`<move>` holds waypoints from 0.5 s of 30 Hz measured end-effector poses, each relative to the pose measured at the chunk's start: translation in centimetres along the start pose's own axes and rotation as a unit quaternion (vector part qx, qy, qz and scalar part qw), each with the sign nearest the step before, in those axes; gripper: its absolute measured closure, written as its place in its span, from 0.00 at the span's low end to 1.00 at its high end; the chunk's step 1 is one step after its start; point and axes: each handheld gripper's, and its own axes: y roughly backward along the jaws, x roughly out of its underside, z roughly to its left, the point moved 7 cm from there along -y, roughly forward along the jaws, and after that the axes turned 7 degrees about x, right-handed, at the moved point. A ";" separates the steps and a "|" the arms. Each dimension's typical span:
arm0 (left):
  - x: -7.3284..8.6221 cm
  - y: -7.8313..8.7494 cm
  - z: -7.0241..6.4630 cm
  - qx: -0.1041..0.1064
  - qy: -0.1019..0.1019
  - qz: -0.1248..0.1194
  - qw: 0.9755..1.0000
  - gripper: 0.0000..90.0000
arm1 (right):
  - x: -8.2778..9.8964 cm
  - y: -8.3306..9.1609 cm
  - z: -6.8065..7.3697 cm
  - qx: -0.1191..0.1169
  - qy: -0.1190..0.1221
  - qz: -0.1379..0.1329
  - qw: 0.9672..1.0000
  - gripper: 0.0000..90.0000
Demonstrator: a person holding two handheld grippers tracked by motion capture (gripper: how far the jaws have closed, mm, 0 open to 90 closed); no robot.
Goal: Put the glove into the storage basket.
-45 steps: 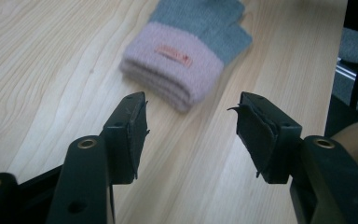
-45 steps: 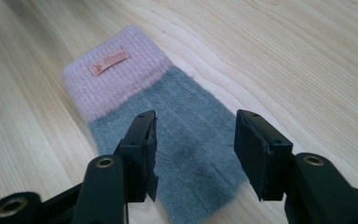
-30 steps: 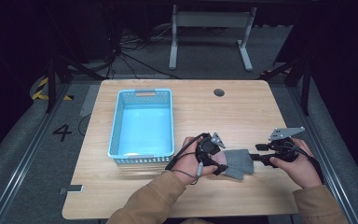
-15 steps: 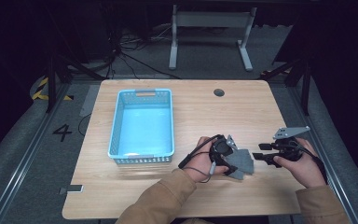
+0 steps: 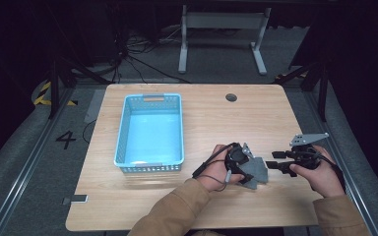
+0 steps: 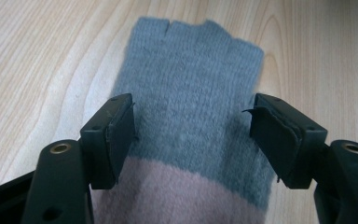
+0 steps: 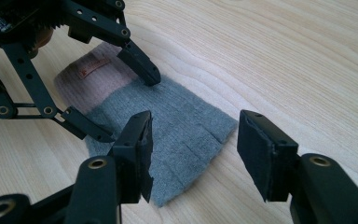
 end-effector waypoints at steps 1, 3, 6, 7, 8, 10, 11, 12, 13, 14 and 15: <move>-0.1 -0.1 0.0 0.002 0.001 -0.002 1.000 0.34 | 0.0 0.0 0.0 0.000 -0.001 0.000 1.000 0.52; -0.1 -0.3 0.1 0.001 -0.002 0.005 1.000 0.33 | 0.0 0.0 0.1 -0.001 0.001 -0.001 1.000 0.52; 0.1 -0.6 0.1 0.000 0.003 0.016 1.000 0.33 | -0.1 0.0 0.2 -0.004 0.002 -0.001 1.000 0.52; 0.1 -0.7 0.1 0.000 0.003 0.017 1.000 0.33 | -0.1 0.0 0.2 -0.004 0.002 -0.001 1.000 0.52; 0.1 -0.8 0.2 0.000 0.000 0.016 1.000 0.33 | -0.1 0.0 0.2 -0.004 0.002 -0.001 1.000 0.52; 0.2 -1.0 0.2 -0.003 -0.008 0.022 1.000 0.34 | 0.0 0.0 0.2 -0.004 0.001 0.000 1.000 0.52; 0.2 -1.0 0.1 -0.006 -0.010 0.023 1.000 0.34 | 0.0 0.0 0.2 -0.004 0.000 -0.001 1.000 0.52; 0.2 -1.0 0.1 -0.009 -0.011 0.027 1.000 0.34 | 0.0 0.0 0.2 -0.004 0.000 -0.001 1.000 0.51; 0.2 -1.1 0.1 -0.012 -0.016 0.029 0.999 0.34 | 0.0 0.0 0.2 -0.003 0.000 -0.001 1.000 0.51; 0.3 -1.1 0.0 -0.014 -0.016 0.030 0.999 0.35 | 0.0 0.0 0.2 -0.004 -0.001 -0.001 1.000 0.51; 0.4 -1.1 -0.1 -0.014 -0.013 0.030 0.999 0.35 | 0.0 0.0 0.2 -0.004 -0.001 -0.001 1.000 0.51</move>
